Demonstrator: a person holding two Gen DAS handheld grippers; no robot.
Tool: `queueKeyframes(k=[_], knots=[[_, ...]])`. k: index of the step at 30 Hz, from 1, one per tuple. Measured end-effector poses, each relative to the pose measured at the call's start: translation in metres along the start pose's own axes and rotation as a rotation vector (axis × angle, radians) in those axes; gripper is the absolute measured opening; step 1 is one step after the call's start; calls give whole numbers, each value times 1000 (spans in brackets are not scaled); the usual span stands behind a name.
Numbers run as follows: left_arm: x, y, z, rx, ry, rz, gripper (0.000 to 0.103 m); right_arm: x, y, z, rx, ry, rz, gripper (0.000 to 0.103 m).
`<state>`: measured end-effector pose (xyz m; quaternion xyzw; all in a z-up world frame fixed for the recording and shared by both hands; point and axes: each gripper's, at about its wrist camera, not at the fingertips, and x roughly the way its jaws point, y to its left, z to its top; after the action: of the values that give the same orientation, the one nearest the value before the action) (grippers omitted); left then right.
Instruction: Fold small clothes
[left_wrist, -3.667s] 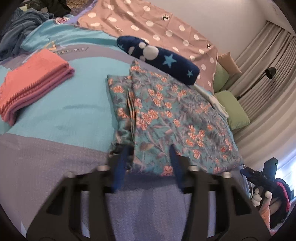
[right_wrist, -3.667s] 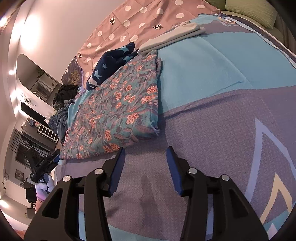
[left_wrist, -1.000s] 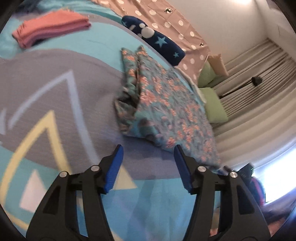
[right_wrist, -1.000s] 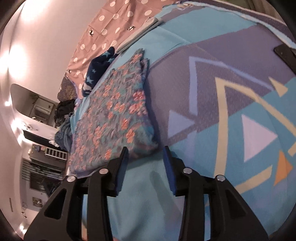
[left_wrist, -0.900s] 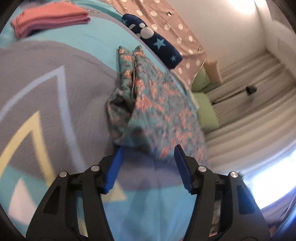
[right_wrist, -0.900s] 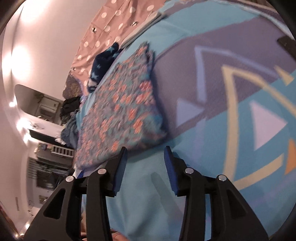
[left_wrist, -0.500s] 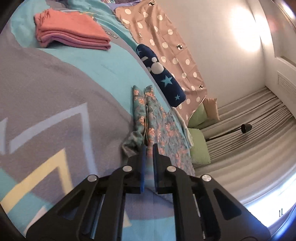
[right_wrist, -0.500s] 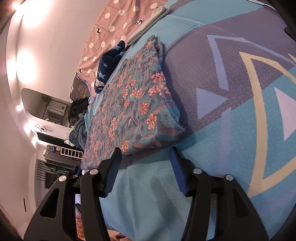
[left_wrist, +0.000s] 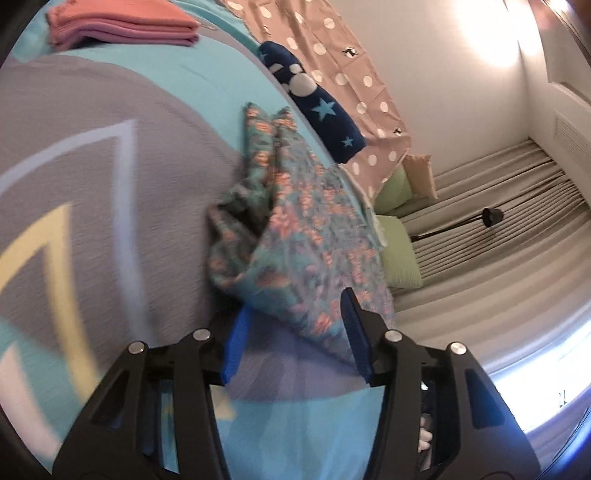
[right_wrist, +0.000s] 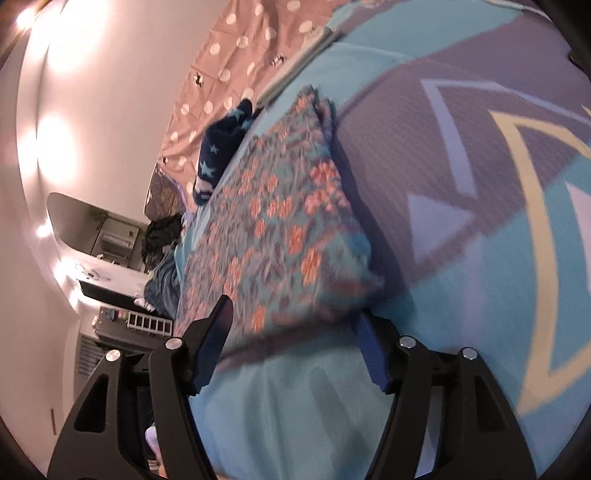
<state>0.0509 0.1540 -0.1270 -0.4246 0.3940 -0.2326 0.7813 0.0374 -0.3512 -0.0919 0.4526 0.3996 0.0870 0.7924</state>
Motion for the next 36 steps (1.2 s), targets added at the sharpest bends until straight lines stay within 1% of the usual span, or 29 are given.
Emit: queueKeyframes(k=[1,2,3,4,5,6,7,8,10,13,15,17,20,21,22,23,24,25,26,27,28,29,30,31,33,34,36], knots=[[5,0,3,-13,-10,-8,45,3,2,2,7,-23,-9,66],[8,1,5,-20,-14,-13,29,4,2,4,16,-38,-15,65],[13,5,8,-46,-18,-25,13,4,2,6,33,-64,-27,61],[16,11,9,-78,-21,-38,8,3,1,8,51,-89,-44,53],[17,16,9,-103,-27,-49,6,3,1,8,56,-104,-58,28],[14,18,8,-113,-41,-68,5,2,0,10,54,-124,-87,12],[8,15,7,-99,-59,-78,5,2,-2,11,50,-128,-98,10],[3,10,6,-80,-70,-85,4,0,-2,11,47,-130,-88,10],[-5,-1,5,-54,-71,-101,4,-4,4,12,18,-141,-79,9],[-19,-25,-1,7,-49,-108,4,-19,21,22,-28,-173,-47,8],[-27,-38,-11,55,-23,-90,4,-34,33,27,-86,-192,-77,8],[-36,-44,-27,106,17,-35,4,-44,36,27,-130,-169,-124,8],[-40,-30,-49,105,87,41,6,-45,25,18,-157,-55,-221,9],[-43,-24,-53,102,91,81,8,-42,19,13,-166,-14,-258,12],[-47,-18,-55,103,84,135,9,-36,13,10,-177,27,-304,18],[-53,-15,-53,106,70,173,16,-33,8,9,-186,48,-346,24],[-59,-14,-51,108,49,203,25,-33,3,10,-188,50,-395,34],[-68,-16,-46,121,9,240,27,-35,0,13,-181,38,-416,36],[-77,-21,-40,145,-38,272,28,-42,0,21,-165,1,-409,36],[-87,-32,-30,195,-97,306,31,-46,2,27,-161,-27,-399,37],[-92,-40,-22,238,-127,316,35,-50,6,36,-170,-59,-382,41],[-93,-52,-12,286,-154,315,42,-52,12,45,-192,-85,-369,44],[-90,-60,-3,319,-164,301,47,-49,23,58,-248,-111,-361,48],[-86,-65,3,342,-161,286,48,-43,31,67,-289,-117,-361,50],[-59,-77,24,381,-133,255,54,-25,44,88,-363,-105,-351,53],[-48,-79,30,390,-115,245,55,-12,48,100,-384,-85,-338,53],[-12,-81,46,396,-58,246,56,12,49,120,-391,-35,-301,53]])
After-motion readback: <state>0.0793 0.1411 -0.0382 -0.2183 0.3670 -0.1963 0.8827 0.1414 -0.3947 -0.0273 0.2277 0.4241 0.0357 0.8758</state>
